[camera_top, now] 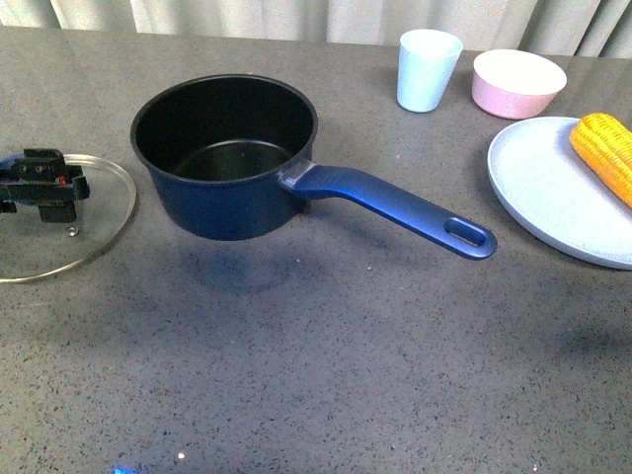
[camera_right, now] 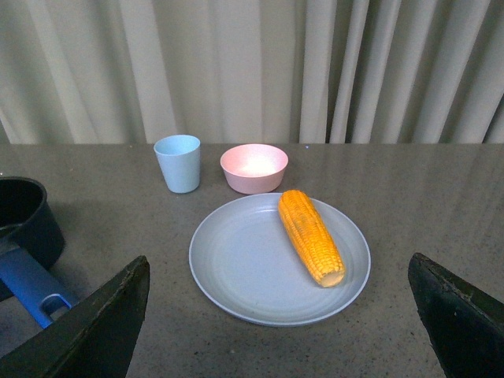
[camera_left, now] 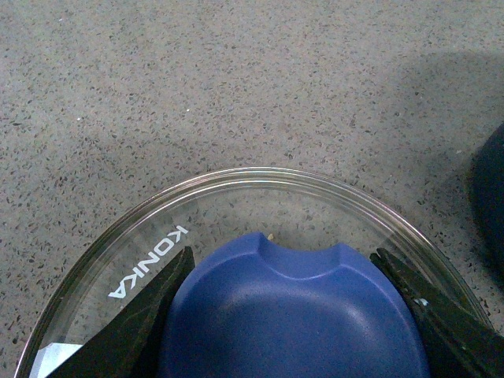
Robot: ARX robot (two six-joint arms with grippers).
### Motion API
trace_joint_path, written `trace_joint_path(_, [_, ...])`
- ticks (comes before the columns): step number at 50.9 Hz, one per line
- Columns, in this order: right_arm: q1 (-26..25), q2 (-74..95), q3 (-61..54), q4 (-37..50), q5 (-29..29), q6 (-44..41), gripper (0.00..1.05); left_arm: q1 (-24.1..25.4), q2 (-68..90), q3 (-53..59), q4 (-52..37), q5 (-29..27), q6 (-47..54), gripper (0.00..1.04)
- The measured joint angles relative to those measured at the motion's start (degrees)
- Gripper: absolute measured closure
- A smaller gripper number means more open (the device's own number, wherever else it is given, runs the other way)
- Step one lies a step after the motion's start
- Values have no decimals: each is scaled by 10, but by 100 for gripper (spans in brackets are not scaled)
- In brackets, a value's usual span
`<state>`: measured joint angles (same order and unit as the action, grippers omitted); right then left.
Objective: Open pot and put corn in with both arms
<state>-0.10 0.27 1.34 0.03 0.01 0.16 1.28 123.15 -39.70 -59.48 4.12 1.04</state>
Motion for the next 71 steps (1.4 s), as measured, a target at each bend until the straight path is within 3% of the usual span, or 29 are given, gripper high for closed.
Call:
trace_joint_path(13, [0,0,0,0,0,0,9,-5,14,2,-17,-5,-8,45])
trace_joint_path(23, [0,0,0,0,0,0,9,-5,7,19,-22,-1,-9,8])
trace_joint_path(43, [0,0,0,0,0,0,9,10,-160,134,-19,17,-33,9])
trace_joint_path(55, [0,0,0,0,0,0,9,29,-361,225,52,20,-47,9])
trace_joint_path(60, [0,0,0,0,0,0,9,34,-442,279,-29,9,-28,26])
trace_joint_path(71, [0,0,0,0,0,0,9,36,-603,345,26,4,-19,59])
